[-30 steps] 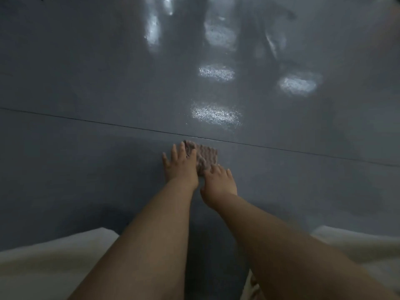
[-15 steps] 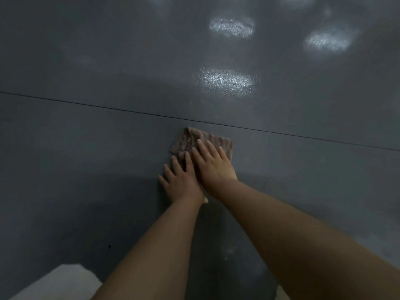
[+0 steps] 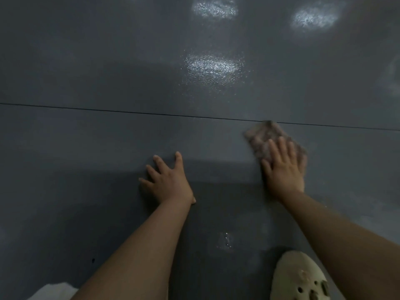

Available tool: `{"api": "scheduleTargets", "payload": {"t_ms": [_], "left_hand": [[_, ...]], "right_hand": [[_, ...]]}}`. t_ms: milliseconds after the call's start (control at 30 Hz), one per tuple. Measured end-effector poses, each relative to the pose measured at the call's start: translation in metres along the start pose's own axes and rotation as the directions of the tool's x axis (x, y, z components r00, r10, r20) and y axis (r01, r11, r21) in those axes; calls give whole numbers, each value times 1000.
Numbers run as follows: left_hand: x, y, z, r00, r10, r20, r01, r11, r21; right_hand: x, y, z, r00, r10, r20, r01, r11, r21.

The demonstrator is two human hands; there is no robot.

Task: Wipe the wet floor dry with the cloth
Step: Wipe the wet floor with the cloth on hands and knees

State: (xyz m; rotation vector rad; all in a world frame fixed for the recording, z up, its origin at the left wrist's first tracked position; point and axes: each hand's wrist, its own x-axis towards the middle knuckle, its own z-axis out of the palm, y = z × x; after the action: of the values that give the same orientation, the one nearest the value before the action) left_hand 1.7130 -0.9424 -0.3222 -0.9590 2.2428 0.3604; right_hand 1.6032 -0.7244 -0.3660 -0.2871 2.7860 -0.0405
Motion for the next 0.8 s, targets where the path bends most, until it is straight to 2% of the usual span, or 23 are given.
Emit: {"api": "scheduleTargets", "payload": {"t_ms": [67, 100, 167, 233, 300, 367, 467, 533, 633, 700, 800], "left_hand": [[1, 1, -1, 1000, -5, 3, 5, 999, -43], [2, 2, -1, 1000, -7, 2, 8, 998, -58], [2, 2, 0, 1000, -11, 3, 11, 997, -76], [2, 2, 0, 1000, -10, 1, 10, 996, -86], [2, 2, 0, 1000, -11, -6, 10, 996, -89], [2, 1, 0, 1000, -12, -5, 12, 996, -91], [4, 1, 0, 1000, -11, 10, 12, 998, -66], [5, 1, 0, 1000, -13, 11, 13, 998, -64], [5, 1, 2, 1000, -18, 8, 19, 998, -66], [6, 1, 2, 1000, -16, -1, 16, 998, -67], [7, -1, 2, 1000, -6, 1, 6, 998, -65]], "right_hand": [[-5, -1, 1, 952, 307, 8, -306, 947, 98], [-6, -11, 2, 921, 388, 19, -385, 908, 167], [-11, -45, 3, 908, 416, 49, -415, 877, 244], [-25, -81, 9, 955, 291, 62, -297, 931, 214], [-43, -113, 14, 996, 41, 82, -52, 989, 136], [-44, -133, 14, 970, -213, 115, 206, 976, 69], [-2, -144, 5, 906, -398, 141, 409, 910, -59], [28, -147, -1, 890, -435, 135, 449, 887, -104], [56, -144, -7, 907, -412, 82, 419, 903, -98], [71, -132, -13, 938, -344, 52, 346, 936, -60], [84, -98, -20, 990, -144, 5, 144, 988, 55]]}}
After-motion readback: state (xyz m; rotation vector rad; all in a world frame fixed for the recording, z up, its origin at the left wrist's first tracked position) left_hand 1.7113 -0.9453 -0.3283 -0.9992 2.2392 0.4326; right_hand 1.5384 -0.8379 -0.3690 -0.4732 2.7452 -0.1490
